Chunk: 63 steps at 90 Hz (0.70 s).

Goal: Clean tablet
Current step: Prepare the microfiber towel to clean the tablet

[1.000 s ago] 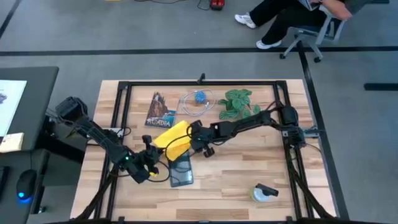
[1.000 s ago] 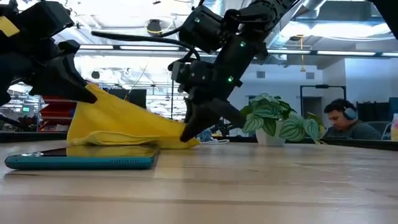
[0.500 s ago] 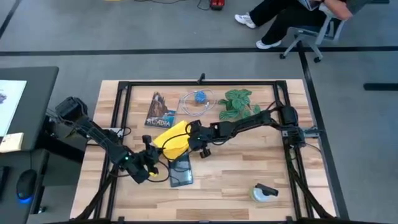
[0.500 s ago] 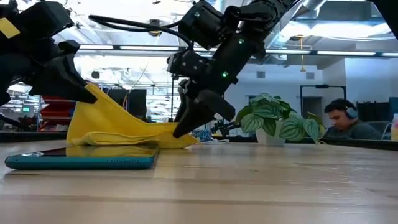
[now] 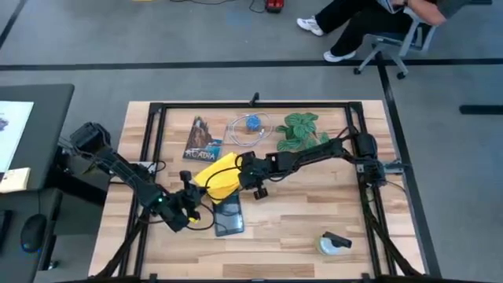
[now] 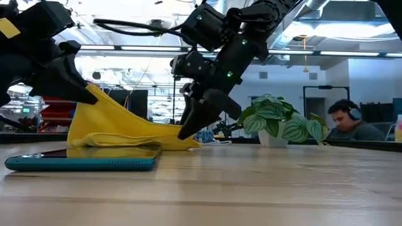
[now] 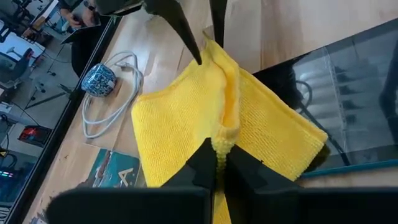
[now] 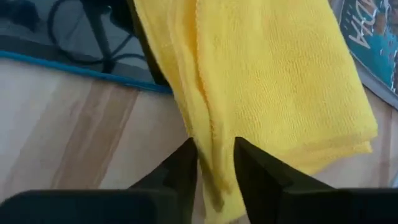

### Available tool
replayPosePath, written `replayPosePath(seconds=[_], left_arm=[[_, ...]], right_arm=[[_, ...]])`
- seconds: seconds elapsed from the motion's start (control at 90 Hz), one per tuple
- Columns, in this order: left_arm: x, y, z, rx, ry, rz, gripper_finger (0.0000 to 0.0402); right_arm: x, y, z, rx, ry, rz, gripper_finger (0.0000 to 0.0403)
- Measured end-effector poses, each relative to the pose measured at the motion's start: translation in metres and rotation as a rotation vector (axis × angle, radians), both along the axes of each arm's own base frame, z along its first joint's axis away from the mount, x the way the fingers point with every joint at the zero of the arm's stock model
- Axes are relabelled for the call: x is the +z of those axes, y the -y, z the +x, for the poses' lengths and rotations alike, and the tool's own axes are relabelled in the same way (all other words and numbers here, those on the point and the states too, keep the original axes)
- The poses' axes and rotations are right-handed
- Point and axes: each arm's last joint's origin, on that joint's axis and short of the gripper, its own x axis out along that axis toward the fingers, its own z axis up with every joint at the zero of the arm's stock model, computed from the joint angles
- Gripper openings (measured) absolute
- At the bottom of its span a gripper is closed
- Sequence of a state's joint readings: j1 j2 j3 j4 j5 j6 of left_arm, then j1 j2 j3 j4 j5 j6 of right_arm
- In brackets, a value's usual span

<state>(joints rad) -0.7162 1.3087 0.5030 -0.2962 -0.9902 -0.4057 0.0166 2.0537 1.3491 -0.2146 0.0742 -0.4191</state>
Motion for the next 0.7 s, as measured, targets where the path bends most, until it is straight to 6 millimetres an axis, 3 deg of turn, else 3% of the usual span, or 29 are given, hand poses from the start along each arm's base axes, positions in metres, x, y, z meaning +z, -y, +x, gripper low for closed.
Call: replayPosePath(seconds=[0.2,0.333,0.7], left_arm=[[0.000,0.000,0.000,0.000,0.002,-0.001,0.0000],[0.002,0.001,0.001,-0.002,0.007,-0.005,0.0000],[0.015,0.006,0.009,-0.008,0.031,0.046,0.0000]], right_arm=[[-0.004,0.003,-0.005,0.008,-0.063,0.022,0.0009],[-0.004,0.005,-0.006,0.018,-0.082,0.029,0.0005],[0.036,0.010,0.011,0.026,-0.064,0.014,0.0001]])
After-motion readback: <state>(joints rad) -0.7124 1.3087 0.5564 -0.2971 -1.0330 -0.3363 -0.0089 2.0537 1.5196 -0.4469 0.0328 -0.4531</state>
